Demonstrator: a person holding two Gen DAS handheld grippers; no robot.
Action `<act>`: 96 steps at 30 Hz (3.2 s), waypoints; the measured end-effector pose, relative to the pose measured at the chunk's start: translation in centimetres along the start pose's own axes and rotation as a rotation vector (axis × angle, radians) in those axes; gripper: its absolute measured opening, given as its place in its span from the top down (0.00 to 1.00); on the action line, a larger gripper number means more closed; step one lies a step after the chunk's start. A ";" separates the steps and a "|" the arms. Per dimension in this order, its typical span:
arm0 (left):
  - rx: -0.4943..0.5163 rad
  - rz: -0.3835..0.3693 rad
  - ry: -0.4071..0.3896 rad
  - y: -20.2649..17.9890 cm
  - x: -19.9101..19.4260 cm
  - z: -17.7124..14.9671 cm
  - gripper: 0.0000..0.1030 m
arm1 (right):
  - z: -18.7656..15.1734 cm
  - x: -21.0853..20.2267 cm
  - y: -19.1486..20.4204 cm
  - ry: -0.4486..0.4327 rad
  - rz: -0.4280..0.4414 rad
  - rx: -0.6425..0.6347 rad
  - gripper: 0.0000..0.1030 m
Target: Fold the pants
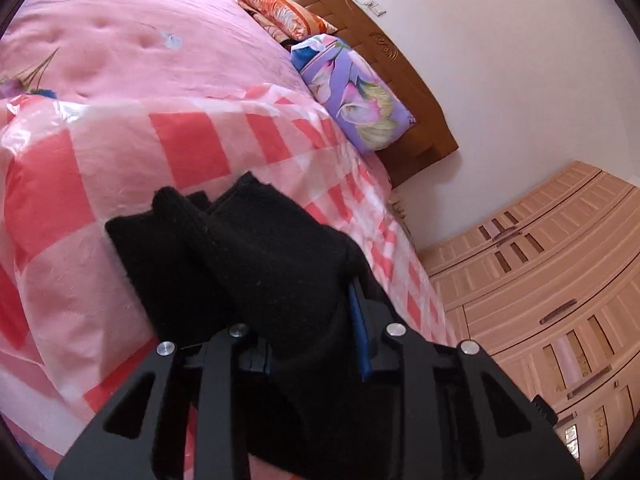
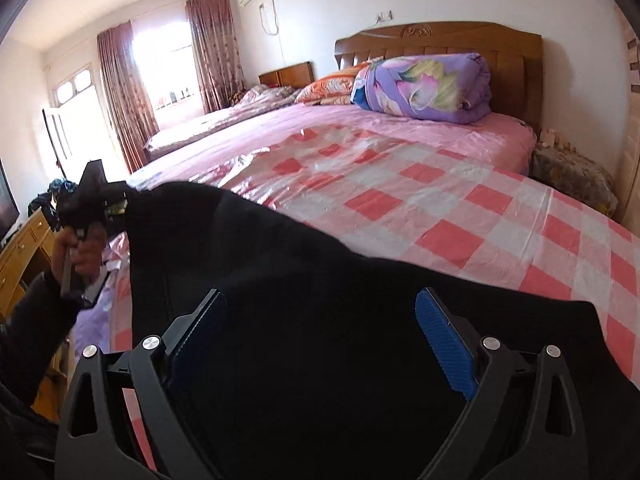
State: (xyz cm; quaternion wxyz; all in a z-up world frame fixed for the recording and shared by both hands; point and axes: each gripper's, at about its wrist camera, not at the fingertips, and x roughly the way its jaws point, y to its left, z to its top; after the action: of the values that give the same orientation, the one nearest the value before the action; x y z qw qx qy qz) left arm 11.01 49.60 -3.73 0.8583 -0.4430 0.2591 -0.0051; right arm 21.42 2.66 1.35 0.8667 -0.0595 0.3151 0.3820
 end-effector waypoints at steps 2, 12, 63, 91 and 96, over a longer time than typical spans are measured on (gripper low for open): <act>0.118 0.053 -0.041 -2.3 -0.4 -0.3 0.77 | 0.0 0.0 -0.1 -0.004 0.000 0.001 0.10; 0.662 0.372 -0.159 -7.9 -0.2 -3.5 0.73 | -0.3 0.4 -2.9 0.008 0.001 0.143 0.10; 0.723 0.537 0.059 -11.7 3.6 -13.9 0.06 | -17.3 -20.7 -8.1 0.288 -0.553 0.332 0.07; 0.111 0.501 -0.091 1.0 -7.6 -3.5 0.51 | -10.4 -14.0 3.3 0.108 -0.279 0.094 0.06; 0.215 0.615 -0.022 0.2 -4.0 -2.9 0.51 | -9.8 -12.8 3.7 0.124 -0.272 0.102 0.06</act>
State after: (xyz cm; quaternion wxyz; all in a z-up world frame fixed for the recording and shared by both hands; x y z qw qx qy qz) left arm 6.23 48.52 -3.51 0.8642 -0.2508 0.3695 0.2316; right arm 7.43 -6.11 1.68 0.8914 -0.0808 0.3759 0.2400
